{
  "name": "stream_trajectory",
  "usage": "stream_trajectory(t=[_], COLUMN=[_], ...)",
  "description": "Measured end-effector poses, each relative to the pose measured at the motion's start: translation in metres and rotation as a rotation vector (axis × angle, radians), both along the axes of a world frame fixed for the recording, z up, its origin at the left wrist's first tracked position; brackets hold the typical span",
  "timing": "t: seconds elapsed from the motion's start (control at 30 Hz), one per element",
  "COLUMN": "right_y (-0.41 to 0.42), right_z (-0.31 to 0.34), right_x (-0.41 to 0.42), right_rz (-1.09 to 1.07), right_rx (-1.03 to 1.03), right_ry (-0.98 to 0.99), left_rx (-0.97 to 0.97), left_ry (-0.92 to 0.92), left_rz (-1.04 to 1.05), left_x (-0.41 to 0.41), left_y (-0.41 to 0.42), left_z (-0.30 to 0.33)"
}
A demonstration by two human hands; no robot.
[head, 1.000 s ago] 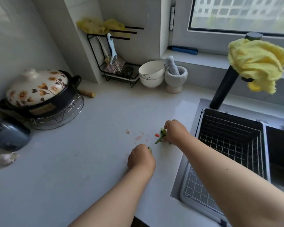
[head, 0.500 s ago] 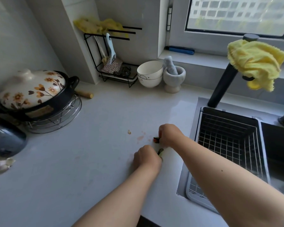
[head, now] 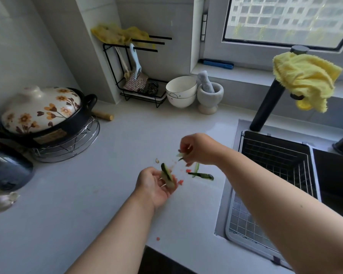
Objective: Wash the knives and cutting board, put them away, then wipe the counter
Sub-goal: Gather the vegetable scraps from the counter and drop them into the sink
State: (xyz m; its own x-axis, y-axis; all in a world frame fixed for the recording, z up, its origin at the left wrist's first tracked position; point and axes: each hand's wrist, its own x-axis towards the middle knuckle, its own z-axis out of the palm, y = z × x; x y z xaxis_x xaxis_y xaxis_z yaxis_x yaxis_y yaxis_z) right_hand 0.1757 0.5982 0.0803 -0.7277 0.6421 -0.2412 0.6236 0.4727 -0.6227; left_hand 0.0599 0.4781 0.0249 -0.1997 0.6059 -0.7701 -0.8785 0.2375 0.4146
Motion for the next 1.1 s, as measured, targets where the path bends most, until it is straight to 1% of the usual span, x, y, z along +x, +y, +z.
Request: stream_trajectory(t=[0.07,0.1,0.13,0.2,0.27,0.33,0.4,0.5,0.57,0.63,0.73,0.8,0.83,0.9,0.93,0.97,1.03,1.1], right_y=[-0.011,-0.012,-0.008,0.008,0.018,0.018,0.016,0.022,0.023,0.022,0.017,0.015,0.015,0.010,0.005,0.000,-0.011,-0.009], right_z=[0.009,0.008,0.007,0.002,-0.013,-0.035,-0.046,-0.043,-0.044,-0.050,-0.055,-0.049,-0.042,-0.023,-0.013,-0.006,0.001,-0.003], right_x=[-0.010,-0.011,-0.010,0.000,0.015,0.024,0.025,0.018,0.012,0.010,0.011,0.010,0.007,-0.005,-0.013,-0.021,-0.034,-0.042], right_rz=[0.214,0.265,0.248,0.101,0.033,0.112,0.218,0.342,0.383,0.386,0.329,0.269,0.215,0.102,0.090,0.115,0.203,0.196], right_rx=[0.090,0.094,0.096,0.176,0.227,0.237,0.275,0.376,0.432,0.448,0.400,0.330,0.273,0.144,0.081,0.038,0.042,0.071], right_ry=[-0.088,-0.125,-0.140,-0.168,-0.320,-0.478,-0.515,-0.600,-0.676,-0.701,-0.676,-0.587,-0.479,-0.201,-0.093,-0.037,-0.061,-0.083], left_rx=[0.061,0.079,0.092,0.090,0.058,0.037,0.039,0.037,0.024,0.020,0.024,0.023,0.025,0.036,0.051,0.073,0.127,0.147], left_ry=[-0.119,-0.151,-0.176,-0.189,-0.152,-0.119,-0.105,-0.098,-0.099,-0.101,-0.095,-0.092,-0.090,-0.099,-0.116,-0.137,-0.182,-0.209], left_rz=[-0.005,-0.009,-0.007,0.012,0.013,0.015,0.022,0.036,0.046,0.063,0.079,0.079,0.077,0.084,0.094,0.111,0.168,0.226], left_x=[0.006,0.010,0.012,0.012,0.008,0.003,0.000,-0.004,-0.005,-0.006,-0.011,-0.014,-0.014,-0.012,-0.010,-0.008,-0.008,-0.011], left_y=[0.002,0.002,0.003,0.004,0.004,0.003,0.001,-0.002,-0.004,-0.006,-0.009,-0.009,-0.009,-0.009,-0.009,-0.009,-0.009,-0.008], left_z=[0.002,0.003,0.004,0.003,0.000,-0.002,-0.001,-0.003,-0.005,-0.006,-0.007,-0.008,-0.008,-0.007,-0.007,-0.007,-0.007,-0.005])
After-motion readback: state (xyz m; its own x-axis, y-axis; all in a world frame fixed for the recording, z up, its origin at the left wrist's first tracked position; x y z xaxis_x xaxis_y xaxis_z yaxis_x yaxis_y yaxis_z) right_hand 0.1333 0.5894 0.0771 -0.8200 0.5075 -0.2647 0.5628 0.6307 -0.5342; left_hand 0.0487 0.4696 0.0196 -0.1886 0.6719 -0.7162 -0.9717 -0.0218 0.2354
